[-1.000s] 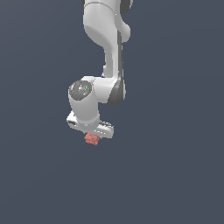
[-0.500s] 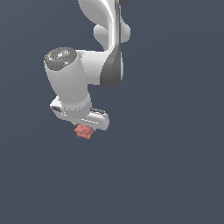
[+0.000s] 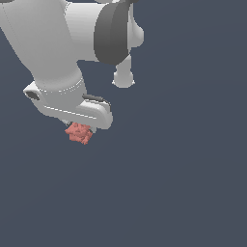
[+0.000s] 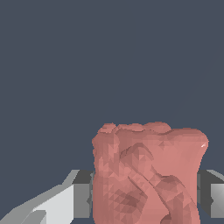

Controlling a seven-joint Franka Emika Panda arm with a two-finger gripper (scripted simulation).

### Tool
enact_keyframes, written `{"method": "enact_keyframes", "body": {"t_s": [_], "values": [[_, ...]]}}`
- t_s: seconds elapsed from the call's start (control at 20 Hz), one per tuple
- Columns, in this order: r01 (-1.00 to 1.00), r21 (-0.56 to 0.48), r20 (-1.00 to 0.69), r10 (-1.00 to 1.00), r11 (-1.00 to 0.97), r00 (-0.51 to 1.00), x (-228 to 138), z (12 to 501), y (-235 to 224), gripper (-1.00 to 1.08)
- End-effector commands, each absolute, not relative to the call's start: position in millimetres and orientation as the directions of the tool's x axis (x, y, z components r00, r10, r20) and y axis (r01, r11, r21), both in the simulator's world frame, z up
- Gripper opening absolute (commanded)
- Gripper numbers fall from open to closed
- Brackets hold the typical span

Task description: Pick up the object and move it to a goal position.

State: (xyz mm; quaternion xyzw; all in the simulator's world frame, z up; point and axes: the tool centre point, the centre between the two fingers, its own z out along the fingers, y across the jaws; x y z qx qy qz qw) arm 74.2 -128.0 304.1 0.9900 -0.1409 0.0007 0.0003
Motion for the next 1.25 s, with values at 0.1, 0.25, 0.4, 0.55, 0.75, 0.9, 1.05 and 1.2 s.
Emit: {"method": "enact_keyframes", "body": {"t_s": [0.1, 0.25, 0.4, 0.55, 0.75, 0.9, 1.05, 1.2], "values": [[-0.278, 0.001, 0.000, -0.278, -0.961, 0.961, 80.5, 339.2, -133.8, -1.00], [-0.278, 0.001, 0.000, -0.278, -0.961, 0.961, 84.4, 357.9, -137.3, -1.00], [-0.278, 0.000, 0.000, -0.278, -0.961, 0.961, 87.6, 372.2, -139.8, -1.00], [-0.278, 0.000, 0.000, -0.278, -0.961, 0.961, 90.0, 382.6, -141.7, -1.00], [-0.278, 0.000, 0.000, -0.278, -0.961, 0.961, 92.4, 391.8, -143.5, -1.00], [-0.278, 0.000, 0.000, -0.278, -0.961, 0.961, 93.7, 395.9, -144.2, -1.00], [-0.278, 0.000, 0.000, -0.278, -0.961, 0.961, 94.5, 398.0, -144.6, -1.00], [-0.278, 0.000, 0.000, -0.278, -0.961, 0.961, 94.8, 398.6, -144.8, -1.00]]}}
